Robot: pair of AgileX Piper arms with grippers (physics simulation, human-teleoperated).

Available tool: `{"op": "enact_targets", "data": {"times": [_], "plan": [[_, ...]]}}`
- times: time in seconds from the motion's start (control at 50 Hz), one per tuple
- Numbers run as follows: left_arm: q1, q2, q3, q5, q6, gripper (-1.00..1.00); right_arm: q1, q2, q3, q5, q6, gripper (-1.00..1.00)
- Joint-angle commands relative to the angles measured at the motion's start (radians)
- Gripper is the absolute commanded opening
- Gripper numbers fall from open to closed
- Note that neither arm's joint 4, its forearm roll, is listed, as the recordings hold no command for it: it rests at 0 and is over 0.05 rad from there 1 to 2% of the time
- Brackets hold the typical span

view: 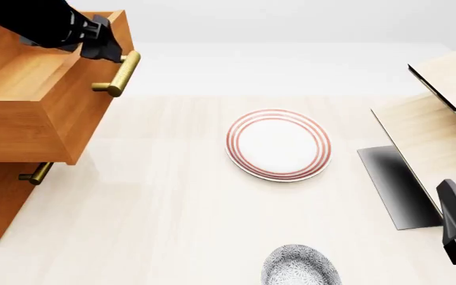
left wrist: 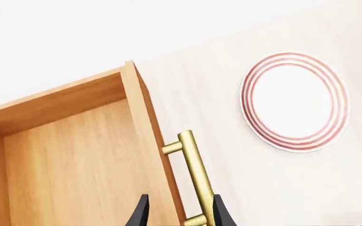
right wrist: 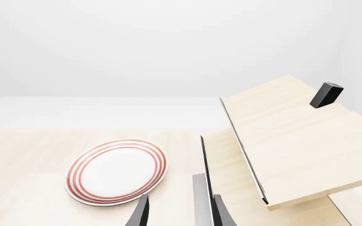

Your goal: Open the top drawer of the cabinet and put the bowl in it.

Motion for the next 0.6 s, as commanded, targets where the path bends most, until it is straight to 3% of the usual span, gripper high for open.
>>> {"op": "enact_targets", "data": {"times": [0.02, 0.6], "plan": [[-0.001, -0.009, -0.006, 0.009, 0.008, 1.0, -0.001, 0.001, 0.0, 0.0, 0.0, 1.0], [0.044, -0.11, -0.019, 0.071, 0.066, 1.0, -0.001, 0.001, 0.0, 0.0, 0.0, 1.0]]}}
